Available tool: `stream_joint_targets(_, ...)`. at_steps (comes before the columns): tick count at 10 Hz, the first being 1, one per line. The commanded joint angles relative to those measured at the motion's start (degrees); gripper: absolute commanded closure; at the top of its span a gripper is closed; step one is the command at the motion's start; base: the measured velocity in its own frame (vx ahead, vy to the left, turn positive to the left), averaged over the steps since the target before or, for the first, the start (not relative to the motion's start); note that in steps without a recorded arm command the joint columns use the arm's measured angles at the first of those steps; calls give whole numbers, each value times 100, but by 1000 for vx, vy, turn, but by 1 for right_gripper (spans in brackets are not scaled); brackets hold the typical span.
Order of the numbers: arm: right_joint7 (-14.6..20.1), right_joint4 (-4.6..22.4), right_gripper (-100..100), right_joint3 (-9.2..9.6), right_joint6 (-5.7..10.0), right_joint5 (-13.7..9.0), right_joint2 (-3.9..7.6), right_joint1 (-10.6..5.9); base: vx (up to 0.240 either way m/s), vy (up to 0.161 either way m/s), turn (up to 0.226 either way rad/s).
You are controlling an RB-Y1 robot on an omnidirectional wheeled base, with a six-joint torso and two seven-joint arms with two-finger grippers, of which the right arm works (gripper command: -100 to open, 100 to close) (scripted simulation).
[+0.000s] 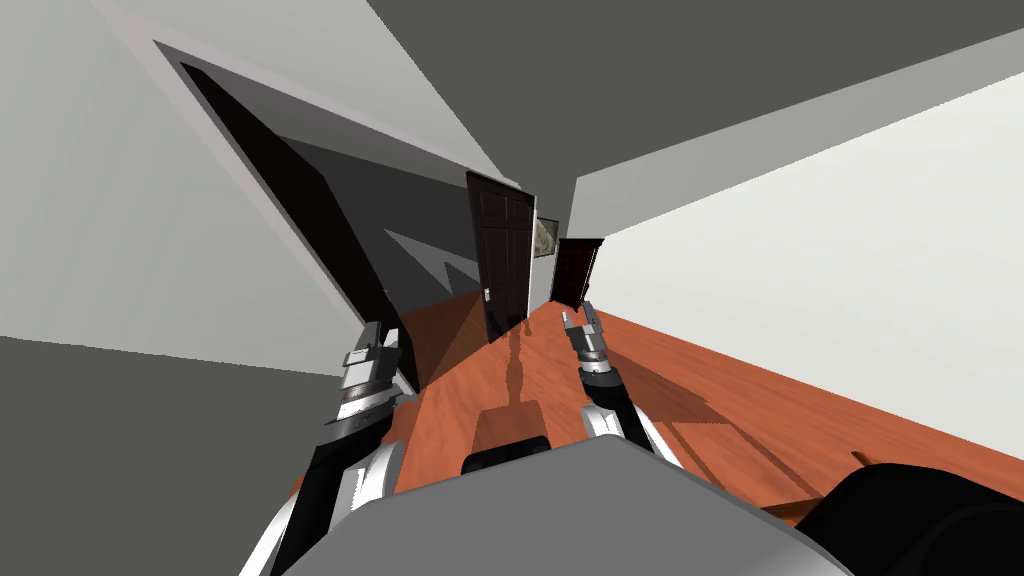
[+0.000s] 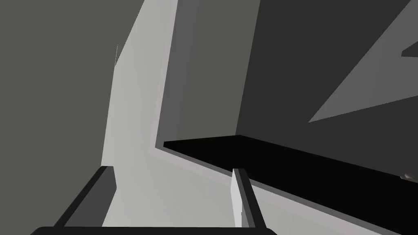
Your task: Push the door open
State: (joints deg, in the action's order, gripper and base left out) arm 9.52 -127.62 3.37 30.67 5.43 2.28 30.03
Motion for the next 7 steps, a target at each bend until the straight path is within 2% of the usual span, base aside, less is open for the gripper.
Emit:
stream_joint_targets(1,-15,181,-100,9,31,-6,36,-80,171,2,38)
stream_joint_targets(4,-37,435,-100,21,74,-14,77,-193,84,-12,40)
stream_joint_targets(7,-73,857,-100,41,146,-28,135,-381,106,1,47)
